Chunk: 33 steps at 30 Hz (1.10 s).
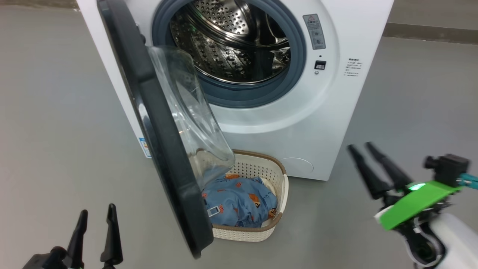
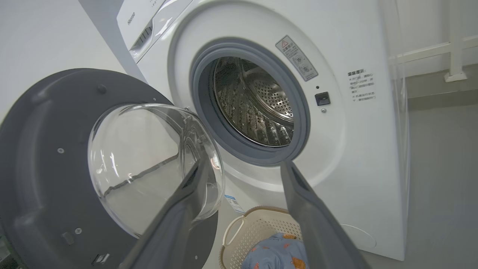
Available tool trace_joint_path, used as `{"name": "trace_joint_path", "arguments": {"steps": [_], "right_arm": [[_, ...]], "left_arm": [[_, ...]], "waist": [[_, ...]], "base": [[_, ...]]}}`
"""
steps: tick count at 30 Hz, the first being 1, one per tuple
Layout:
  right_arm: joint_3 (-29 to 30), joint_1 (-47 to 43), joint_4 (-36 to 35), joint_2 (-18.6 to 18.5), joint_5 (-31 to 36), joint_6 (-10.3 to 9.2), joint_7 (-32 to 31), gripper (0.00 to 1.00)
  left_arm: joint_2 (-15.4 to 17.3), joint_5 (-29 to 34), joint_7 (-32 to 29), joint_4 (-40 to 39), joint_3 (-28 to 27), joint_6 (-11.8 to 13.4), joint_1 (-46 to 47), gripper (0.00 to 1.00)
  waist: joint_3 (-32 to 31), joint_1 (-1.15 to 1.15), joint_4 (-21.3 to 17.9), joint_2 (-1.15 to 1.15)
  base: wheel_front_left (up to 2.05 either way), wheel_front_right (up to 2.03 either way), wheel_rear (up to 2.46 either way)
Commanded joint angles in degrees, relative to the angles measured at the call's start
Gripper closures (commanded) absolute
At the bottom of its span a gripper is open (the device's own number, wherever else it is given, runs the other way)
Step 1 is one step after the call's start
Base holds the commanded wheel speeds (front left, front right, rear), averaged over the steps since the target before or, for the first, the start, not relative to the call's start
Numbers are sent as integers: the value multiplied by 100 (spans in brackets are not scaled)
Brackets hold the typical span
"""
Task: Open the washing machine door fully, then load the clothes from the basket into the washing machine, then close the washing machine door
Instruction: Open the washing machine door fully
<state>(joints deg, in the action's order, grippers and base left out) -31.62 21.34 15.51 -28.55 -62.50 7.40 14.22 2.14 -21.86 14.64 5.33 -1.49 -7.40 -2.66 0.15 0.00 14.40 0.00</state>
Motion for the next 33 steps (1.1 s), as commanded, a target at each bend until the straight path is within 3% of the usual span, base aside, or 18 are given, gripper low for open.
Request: {"name": "trace_joint_path", "arguments": {"steps": [1,7,12,22,33], "right_arm": [[214,-133,-79,-81,251,9,68,0],[1697,-941,-323,389,1430,9,76,0],[2464,-1550,-629,841,2317,9,76,0],[3311,-2205,-1085,1503,3726,9,77,0],[3733,-2739,-1173,1959,4531,9,77,0]], "left_arm": [[74,74,36,-158,-230,-9,94,0],[74,121,36,-198,-298,-9,65,0],[74,162,36,-221,-348,-9,42,0],[74,241,36,-287,-440,-9,-5,0],[74,298,36,-284,-498,-9,-92,0]], "waist": [[3,0,-49,0],[24,0,-176,0],[64,0,-324,0],[102,0,-584,0],[42,0,-682,0]], "base": [[0,0,0],[0,0,0],[0,0,0],[0,0,0],[0,0,0]]}}
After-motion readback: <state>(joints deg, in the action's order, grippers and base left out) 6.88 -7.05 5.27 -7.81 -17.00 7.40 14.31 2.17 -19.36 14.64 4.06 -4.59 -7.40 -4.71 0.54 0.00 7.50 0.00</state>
